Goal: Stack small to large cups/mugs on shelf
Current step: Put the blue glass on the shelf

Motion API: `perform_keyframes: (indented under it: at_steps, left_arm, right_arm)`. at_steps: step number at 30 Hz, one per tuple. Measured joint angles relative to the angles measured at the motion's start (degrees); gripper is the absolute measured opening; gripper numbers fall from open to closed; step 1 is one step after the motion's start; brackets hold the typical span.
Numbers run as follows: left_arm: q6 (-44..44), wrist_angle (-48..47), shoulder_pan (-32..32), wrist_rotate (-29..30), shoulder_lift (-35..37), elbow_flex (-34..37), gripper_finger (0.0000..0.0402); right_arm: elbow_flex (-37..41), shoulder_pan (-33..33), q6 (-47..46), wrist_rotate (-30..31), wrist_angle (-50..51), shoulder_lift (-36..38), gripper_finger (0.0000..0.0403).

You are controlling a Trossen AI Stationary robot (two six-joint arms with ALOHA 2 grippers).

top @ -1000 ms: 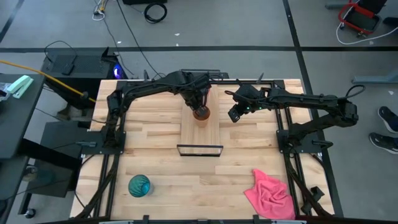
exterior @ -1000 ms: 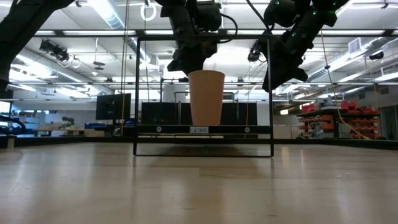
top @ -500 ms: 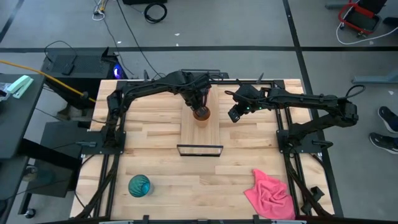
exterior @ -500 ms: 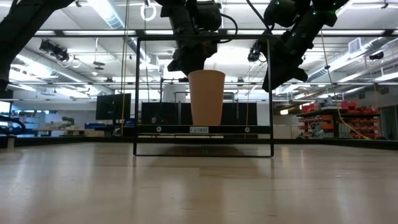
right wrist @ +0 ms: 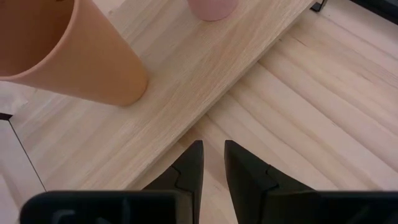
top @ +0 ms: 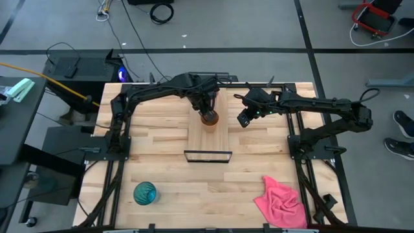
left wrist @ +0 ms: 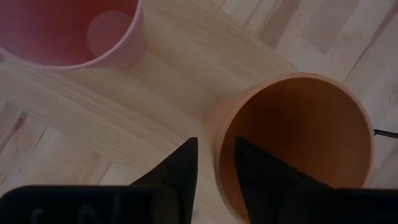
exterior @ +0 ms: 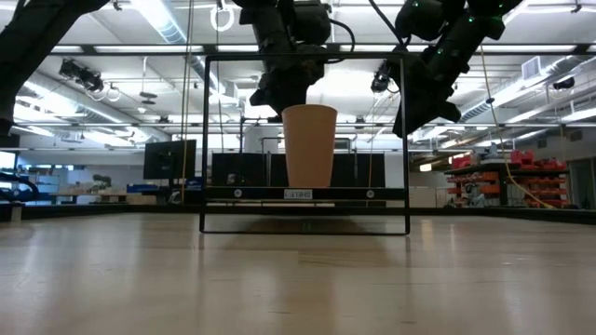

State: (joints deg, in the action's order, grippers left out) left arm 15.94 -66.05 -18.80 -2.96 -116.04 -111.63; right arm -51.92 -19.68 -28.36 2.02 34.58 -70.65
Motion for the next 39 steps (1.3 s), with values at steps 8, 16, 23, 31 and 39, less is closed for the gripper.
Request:
perform_keyframes:
  at_steps: [8, 16, 23, 31, 39]
  left_arm:
    - [1.70, -1.33, -2.25, -0.35, 4.94, -0.06, 0.0136]
    - [1.84, -11.74, -3.02, 0.26, 12.12, -0.11, 0.0146]
    - [5.16, -23.82, -1.05, 2.06, 19.22, -0.13, 0.0134]
    - [11.61, -23.96, 5.35, 4.31, 28.44, 0.39, 0.0122]
    - [21.07, -23.91, 16.75, 8.77, 33.60, 0.47, 0.0110]
  right_arm:
    - [0.00, 0.00, 0.01, 0.00, -0.04, -0.02, 0.0073]
    - [0.00, 0.00, 0.04, -0.61, -0.02, -0.02, 0.0073]
    - [0.00, 0.00, 1.11, -2.30, 0.01, -0.02, 0.0073]
    - [0.00, 0.00, 1.11, -2.45, 0.09, -0.02, 0.0073]
    - [0.00, 0.00, 1.09, -2.47, 0.09, -0.02, 0.0073]
